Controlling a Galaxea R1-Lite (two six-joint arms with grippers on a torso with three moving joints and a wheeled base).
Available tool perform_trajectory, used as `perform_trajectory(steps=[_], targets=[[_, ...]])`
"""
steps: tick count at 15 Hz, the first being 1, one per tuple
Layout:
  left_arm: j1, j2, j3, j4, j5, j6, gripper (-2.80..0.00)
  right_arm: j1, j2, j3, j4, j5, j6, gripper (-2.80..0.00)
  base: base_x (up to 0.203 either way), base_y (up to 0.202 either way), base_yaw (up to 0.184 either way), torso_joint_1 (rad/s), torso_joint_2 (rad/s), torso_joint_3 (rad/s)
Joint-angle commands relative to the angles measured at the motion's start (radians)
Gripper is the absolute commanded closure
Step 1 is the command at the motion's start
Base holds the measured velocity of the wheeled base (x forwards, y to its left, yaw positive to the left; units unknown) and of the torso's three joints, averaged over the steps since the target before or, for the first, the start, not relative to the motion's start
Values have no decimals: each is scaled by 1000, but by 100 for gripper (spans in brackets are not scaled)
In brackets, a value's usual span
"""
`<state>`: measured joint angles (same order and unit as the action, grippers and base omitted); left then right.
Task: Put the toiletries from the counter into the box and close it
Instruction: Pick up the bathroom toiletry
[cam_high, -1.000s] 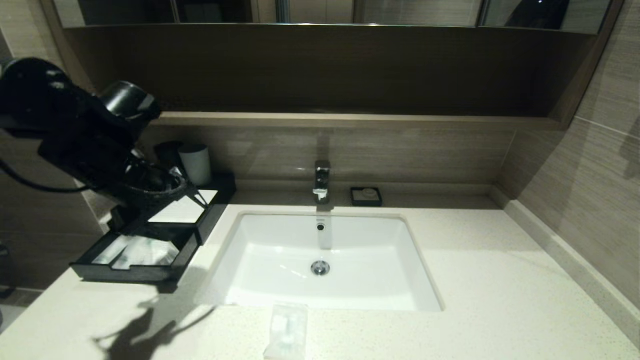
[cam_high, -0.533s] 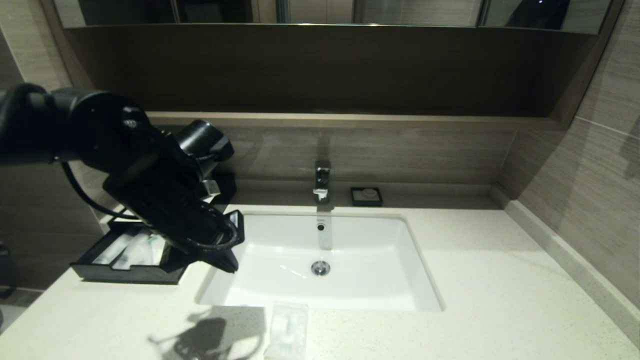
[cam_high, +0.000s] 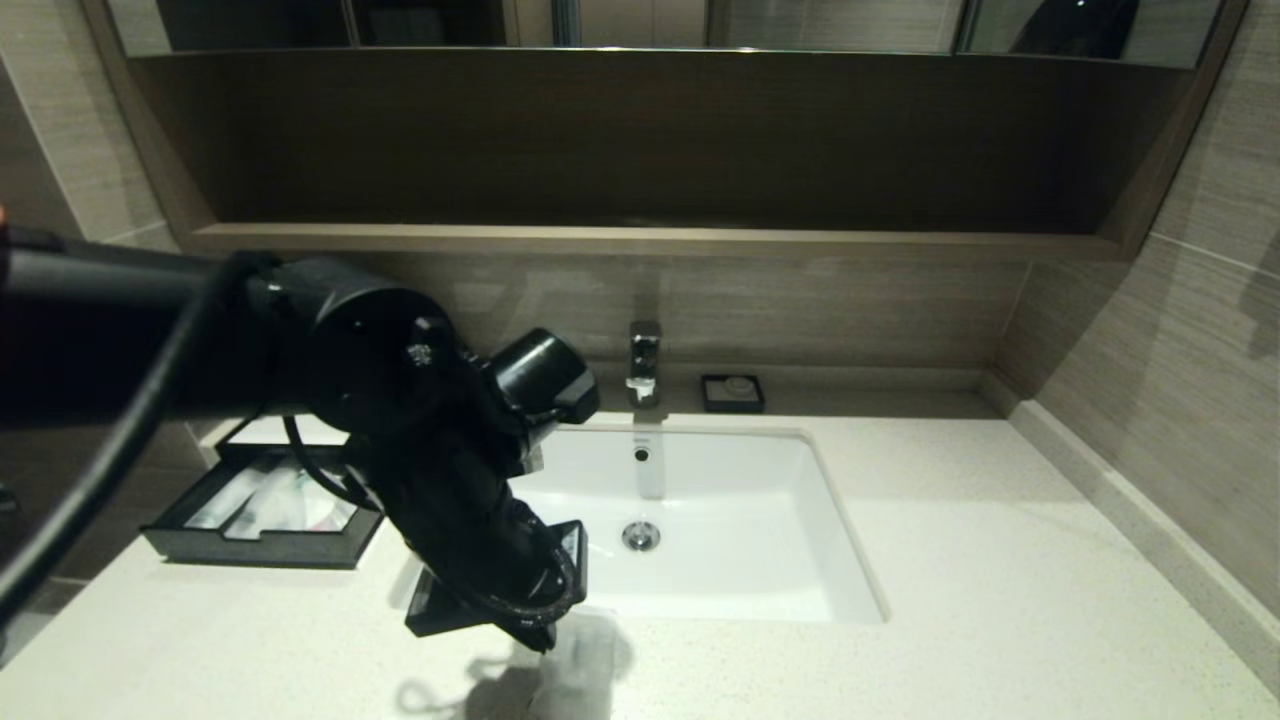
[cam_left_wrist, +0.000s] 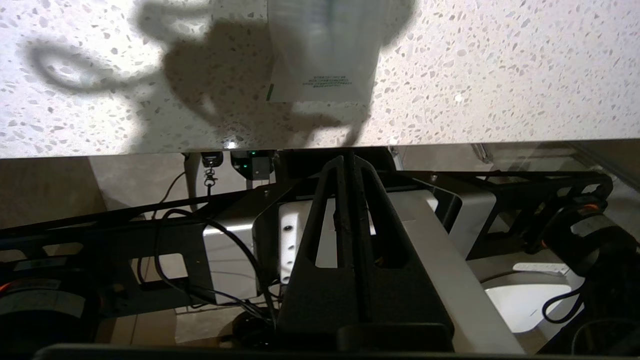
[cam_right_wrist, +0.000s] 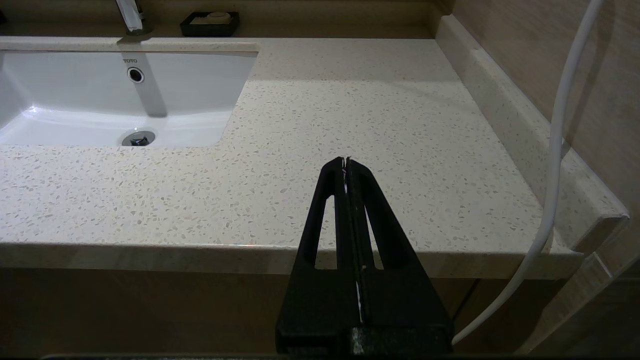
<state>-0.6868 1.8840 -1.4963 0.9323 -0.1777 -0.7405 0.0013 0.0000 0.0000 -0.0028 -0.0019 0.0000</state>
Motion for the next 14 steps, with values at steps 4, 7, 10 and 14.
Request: perform_trajectory(steps=[4, 7, 10, 14], targets=[[-10, 71, -12, -4, 41, -25, 0, 2, -2, 2, 0, 0, -1, 0, 0, 0, 0, 0, 0, 0], [-11, 95, -18, -19, 43, -75, -280, 0, 0, 2, 0, 0, -2, 0, 0, 0, 0, 0, 0, 0], [-11, 112, -29, -17, 43, -82, -280, 0, -1, 2, 0, 0, -1, 0, 0, 0, 0, 0, 0, 0], [-11, 135, -29, -17, 43, -89, -280, 0, -2, 2, 0, 0, 0, 0, 0, 0, 0, 0, 0, 0]])
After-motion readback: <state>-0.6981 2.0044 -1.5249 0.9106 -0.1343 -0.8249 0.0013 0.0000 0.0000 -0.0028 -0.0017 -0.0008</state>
